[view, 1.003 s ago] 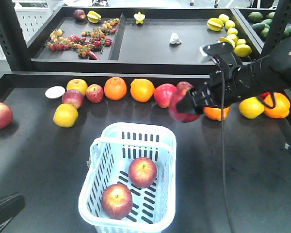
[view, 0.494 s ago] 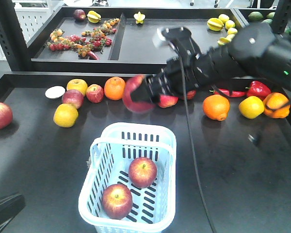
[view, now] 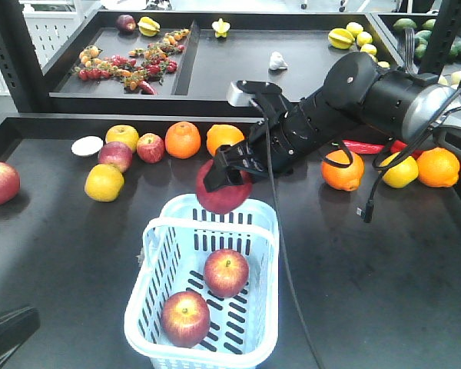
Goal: Pick three apples into basket with both arms
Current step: 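Open the right gripper to drop the apple into the basket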
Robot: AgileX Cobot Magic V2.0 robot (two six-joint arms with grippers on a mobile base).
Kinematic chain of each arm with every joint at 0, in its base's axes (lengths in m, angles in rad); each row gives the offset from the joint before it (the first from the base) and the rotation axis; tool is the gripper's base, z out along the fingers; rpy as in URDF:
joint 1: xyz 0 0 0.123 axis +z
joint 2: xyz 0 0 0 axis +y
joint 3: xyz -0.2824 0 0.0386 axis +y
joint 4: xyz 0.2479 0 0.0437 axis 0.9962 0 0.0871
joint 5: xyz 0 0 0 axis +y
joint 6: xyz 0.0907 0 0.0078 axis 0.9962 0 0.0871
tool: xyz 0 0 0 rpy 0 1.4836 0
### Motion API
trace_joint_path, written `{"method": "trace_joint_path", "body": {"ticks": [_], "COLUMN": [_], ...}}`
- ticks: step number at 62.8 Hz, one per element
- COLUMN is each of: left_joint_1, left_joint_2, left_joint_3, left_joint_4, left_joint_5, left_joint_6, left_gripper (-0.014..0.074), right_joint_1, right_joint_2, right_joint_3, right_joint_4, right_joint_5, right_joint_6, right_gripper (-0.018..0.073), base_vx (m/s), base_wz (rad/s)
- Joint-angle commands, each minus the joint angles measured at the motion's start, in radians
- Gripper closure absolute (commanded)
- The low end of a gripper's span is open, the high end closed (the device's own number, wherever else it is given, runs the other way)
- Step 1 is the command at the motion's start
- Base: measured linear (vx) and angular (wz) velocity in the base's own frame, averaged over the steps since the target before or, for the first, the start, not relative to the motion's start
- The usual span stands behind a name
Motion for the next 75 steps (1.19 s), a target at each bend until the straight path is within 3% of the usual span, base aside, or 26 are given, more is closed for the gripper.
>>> {"method": "trace_joint_path", "body": {"ticks": [1, 37, 63, 75], "left_joint_1": [-0.003, -0.003, -0.003, -0.003], "left_joint_2": [0.009, 0.009, 0.009, 0.009], "left_joint_3": [-0.028, -0.028, -0.028, -0.028], "left_joint_4": [0.026, 0.026, 0.026, 0.026], "left_joint_5": [-0.034, -0.034, -0.034, -0.034], "left_joint_6": [-0.009, -0.009, -0.009, -0.009], "left_gripper": [0.0602, 0.0602, 0.0602, 0.0602], "right_joint_1": [-0.004, -0.004, -0.006, -0.01], "right_joint_2": [-0.051, -0.027, -0.041, -0.118], "right_joint_3": [-0.039, -0.039, -0.039, -0.039], "right_joint_4": [0.016, 0.013, 0.004, -0.086], "right_joint_5": [-0.018, 0.036, -0.016, -0.102], "right_joint_6": [0.032, 0.114, 0.125, 0.136], "right_gripper": [0.0241, -0.0086, -0.0092, -0.0074], "base_vx": [0.0, 0.0, 0.0, 0.0], "base_wz": [0.0, 0.0, 0.0, 0.0]}}
